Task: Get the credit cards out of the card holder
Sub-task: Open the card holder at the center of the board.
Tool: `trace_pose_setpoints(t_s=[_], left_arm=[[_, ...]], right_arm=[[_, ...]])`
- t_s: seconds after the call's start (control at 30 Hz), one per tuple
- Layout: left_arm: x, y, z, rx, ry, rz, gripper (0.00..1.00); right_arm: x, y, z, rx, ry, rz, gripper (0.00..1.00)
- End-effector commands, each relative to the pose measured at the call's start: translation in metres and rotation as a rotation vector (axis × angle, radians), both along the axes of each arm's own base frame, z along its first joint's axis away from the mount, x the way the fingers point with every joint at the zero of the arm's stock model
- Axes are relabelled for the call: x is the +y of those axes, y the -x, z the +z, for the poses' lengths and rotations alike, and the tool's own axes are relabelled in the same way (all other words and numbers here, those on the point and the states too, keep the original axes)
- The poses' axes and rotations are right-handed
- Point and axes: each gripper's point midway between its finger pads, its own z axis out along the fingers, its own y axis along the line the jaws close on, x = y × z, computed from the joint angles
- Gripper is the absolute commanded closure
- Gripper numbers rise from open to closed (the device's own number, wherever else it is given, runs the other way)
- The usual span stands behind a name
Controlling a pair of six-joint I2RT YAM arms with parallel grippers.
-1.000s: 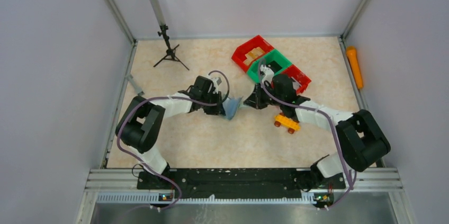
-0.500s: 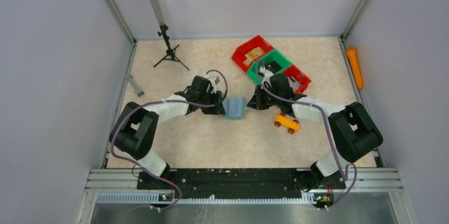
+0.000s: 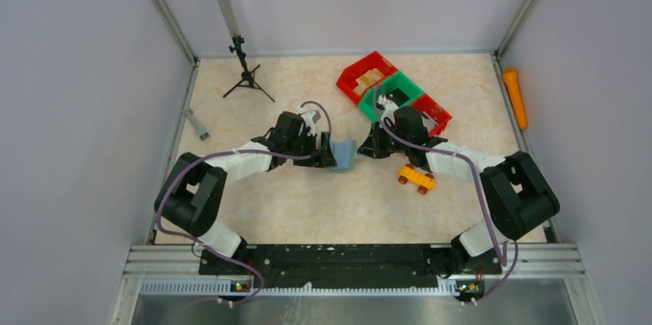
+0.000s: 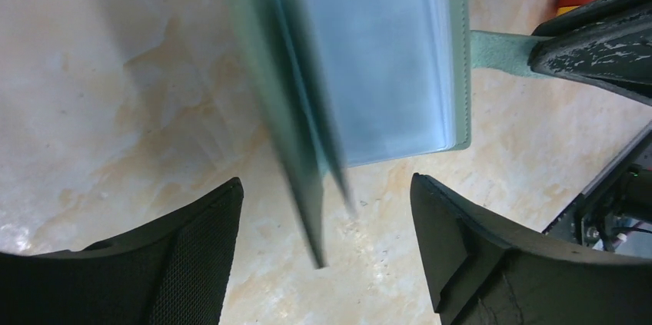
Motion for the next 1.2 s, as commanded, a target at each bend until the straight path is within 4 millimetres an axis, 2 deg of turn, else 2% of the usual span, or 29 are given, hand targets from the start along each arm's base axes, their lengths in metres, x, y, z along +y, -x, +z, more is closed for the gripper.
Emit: trace_pose_setpoints(t_s=[0.0,0.03,0.2,0.3,0.47,0.7,0.97,1.17], left_arm=[[-0.026,-0.015,0.026,-0.097,0.131,-0.048,0.12],[-0.029,-0.018,0.025,-0.097,0.13,-0.052,0.07],[-0.037,-0.024,0.016,-0.08,0.11,-0.063,0.01],[-0.038,-0.025,0.014,-0.073,0.105,-0.062,0.01],[-0.038,-0.026,0.012,-0.062,0.096,-0.059,0.01],[-0.042,-0.022,0.025,-0.085,0.153,-0.077,0.01],[-0.039,-0.025,0.014,-0.057,0.108,-0.054,0.02],[-0.036,-0.026,0.008,-0.034,0.08,-0.044,0.1]], right_arm=[[0.006,-0.008,0.038,-0.118,-0.082,0.021,1.0],[0.007,-0.007,0.037,-0.115,-0.083,0.028,1.0],[0.01,-0.005,0.037,-0.107,-0.095,0.047,1.0],[0.011,-0.005,0.037,-0.106,-0.099,0.052,1.0],[0.012,-0.004,0.036,-0.102,-0.102,0.058,1.0],[0.013,-0.003,0.035,-0.096,-0.104,0.066,1.0],[0.014,-0.003,0.033,-0.085,-0.105,0.074,1.0],[0.014,-0.003,0.033,-0.086,-0.105,0.074,1.0]])
